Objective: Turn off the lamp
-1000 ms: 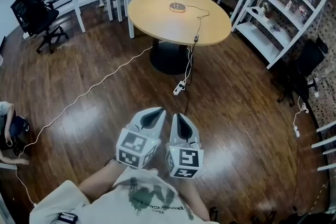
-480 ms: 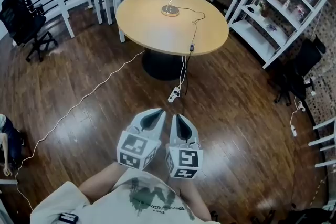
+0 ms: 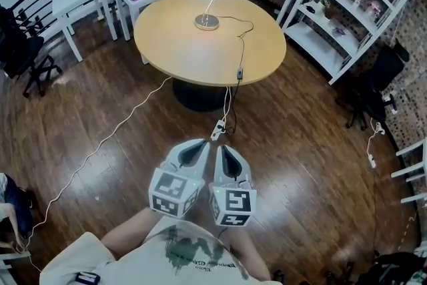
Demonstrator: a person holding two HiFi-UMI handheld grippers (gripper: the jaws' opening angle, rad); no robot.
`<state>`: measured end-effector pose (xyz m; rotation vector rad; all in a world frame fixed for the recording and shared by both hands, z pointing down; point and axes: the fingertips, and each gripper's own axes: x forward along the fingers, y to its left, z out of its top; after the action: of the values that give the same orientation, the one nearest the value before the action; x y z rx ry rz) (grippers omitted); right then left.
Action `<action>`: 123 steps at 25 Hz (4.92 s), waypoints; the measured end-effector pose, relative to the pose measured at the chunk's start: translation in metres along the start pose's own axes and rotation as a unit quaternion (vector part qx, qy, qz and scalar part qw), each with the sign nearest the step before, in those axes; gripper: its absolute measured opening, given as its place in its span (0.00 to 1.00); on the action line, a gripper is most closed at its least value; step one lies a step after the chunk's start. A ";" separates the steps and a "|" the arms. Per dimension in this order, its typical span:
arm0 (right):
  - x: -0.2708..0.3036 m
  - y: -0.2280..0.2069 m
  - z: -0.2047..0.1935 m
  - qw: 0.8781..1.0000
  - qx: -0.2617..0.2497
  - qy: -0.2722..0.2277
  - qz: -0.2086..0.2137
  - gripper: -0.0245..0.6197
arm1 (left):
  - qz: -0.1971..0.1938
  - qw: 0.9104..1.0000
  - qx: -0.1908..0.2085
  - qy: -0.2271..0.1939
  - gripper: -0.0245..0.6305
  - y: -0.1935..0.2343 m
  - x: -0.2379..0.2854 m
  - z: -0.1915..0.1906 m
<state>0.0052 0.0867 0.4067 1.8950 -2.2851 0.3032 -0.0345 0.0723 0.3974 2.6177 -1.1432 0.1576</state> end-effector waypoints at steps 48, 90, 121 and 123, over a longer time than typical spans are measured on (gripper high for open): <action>0.278 -0.098 0.068 1.000 -0.008 -0.010 0.013 0.04 | 0.043 0.999 -0.012 0.003 0.03 0.170 0.228 0.067; 0.399 -0.244 -0.032 0.993 -0.025 0.115 -0.023 0.04 | 0.071 0.997 -0.019 0.022 0.03 0.213 0.392 0.030; 0.427 -0.269 -0.111 0.966 -0.041 0.253 -0.022 0.04 | 0.090 0.995 -0.035 0.034 0.03 0.227 0.394 0.011; 0.428 -0.268 -0.112 0.962 -0.048 0.269 -0.020 0.04 | 0.091 0.995 -0.036 0.033 0.03 0.227 0.392 0.010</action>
<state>0.1881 -0.3396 0.6359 1.5625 -1.8595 0.6055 0.0663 -0.3529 0.5173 2.4262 -1.3372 0.2345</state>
